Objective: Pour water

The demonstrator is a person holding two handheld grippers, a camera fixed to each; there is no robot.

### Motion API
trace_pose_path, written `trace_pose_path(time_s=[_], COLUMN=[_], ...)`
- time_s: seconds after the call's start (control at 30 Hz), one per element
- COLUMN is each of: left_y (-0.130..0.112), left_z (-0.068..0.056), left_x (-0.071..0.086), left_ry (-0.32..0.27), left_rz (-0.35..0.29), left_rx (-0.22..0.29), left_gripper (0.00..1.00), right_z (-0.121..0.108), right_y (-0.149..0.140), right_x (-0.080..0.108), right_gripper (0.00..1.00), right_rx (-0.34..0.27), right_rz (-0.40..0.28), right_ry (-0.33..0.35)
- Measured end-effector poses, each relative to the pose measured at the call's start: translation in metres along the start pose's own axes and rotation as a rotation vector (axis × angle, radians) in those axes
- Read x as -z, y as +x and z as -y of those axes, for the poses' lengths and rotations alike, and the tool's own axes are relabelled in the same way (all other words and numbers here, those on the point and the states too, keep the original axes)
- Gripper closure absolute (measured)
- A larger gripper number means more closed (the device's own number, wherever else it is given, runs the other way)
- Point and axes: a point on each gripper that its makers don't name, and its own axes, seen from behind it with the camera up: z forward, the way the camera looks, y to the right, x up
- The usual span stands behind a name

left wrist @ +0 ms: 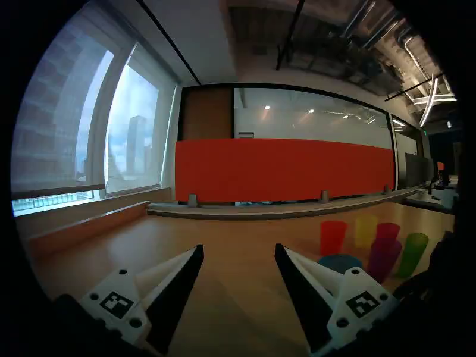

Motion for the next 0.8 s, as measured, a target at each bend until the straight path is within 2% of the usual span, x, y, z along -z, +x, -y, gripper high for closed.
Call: trace_pose_path(time_s=[0.8], left_y=[0.0], left_z=[0.0], left_x=[0.0], left_ry=[0.0], left_rz=[0.0], left_rx=[0.0], left_gripper=[0.12], right_z=[-0.006], right_y=[-0.027], right_x=[-0.001], right_gripper=[0.01], right_rx=[-0.027], right_rz=[0.045], right_ry=[0.001])
